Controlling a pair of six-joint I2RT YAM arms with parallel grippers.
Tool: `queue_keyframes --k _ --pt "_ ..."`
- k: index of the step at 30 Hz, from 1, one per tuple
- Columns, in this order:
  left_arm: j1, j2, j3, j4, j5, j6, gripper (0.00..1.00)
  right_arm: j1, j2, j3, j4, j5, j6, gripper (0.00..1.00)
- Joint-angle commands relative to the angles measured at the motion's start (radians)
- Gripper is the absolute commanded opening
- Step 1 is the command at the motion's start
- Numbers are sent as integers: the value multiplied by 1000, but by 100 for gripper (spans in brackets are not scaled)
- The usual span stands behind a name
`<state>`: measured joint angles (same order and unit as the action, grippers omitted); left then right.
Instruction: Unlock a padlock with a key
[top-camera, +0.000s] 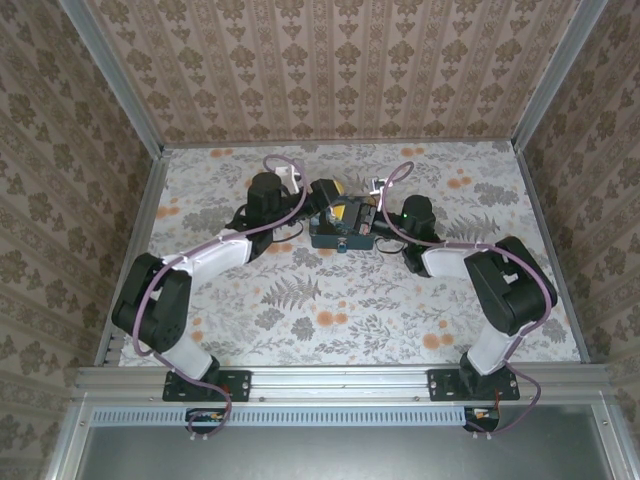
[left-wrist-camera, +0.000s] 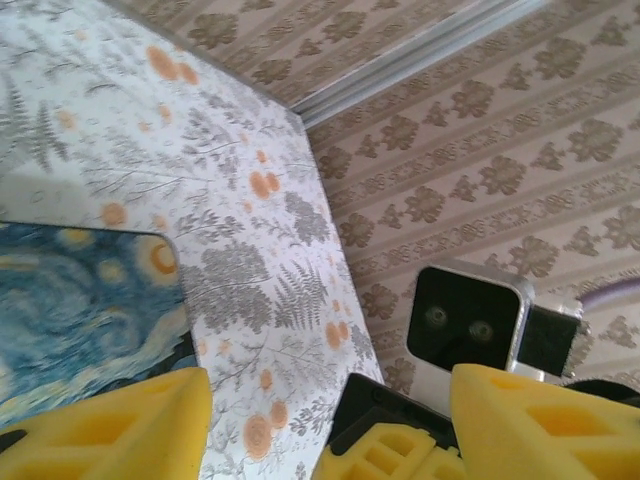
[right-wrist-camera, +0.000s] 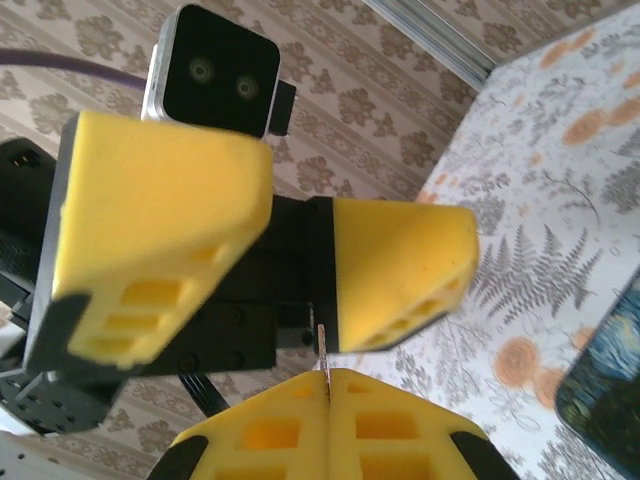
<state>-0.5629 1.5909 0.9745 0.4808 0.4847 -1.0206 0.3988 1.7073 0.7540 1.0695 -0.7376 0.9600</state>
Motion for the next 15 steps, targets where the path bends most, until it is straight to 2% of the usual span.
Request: queue_keyframes --k 1,5,8,11,15 --pt "27 -75 24 -118 -17 -20 66 5 -60 -10 -109 -5 -114 0" --pt "44 -106 30 -233 -5 -63 66 6 -100 1 -236 9 -202 0" --pt "55 -106 38 -300 26 -131 63 20 -160 25 -434 79 -349 0" --pt "55 -104 36 -326 39 -201 61 56 -233 57 -645 209 -532 0" --pt "52 -101 44 -367 45 -257 59 123 -296 82 -806 434 -738 0"
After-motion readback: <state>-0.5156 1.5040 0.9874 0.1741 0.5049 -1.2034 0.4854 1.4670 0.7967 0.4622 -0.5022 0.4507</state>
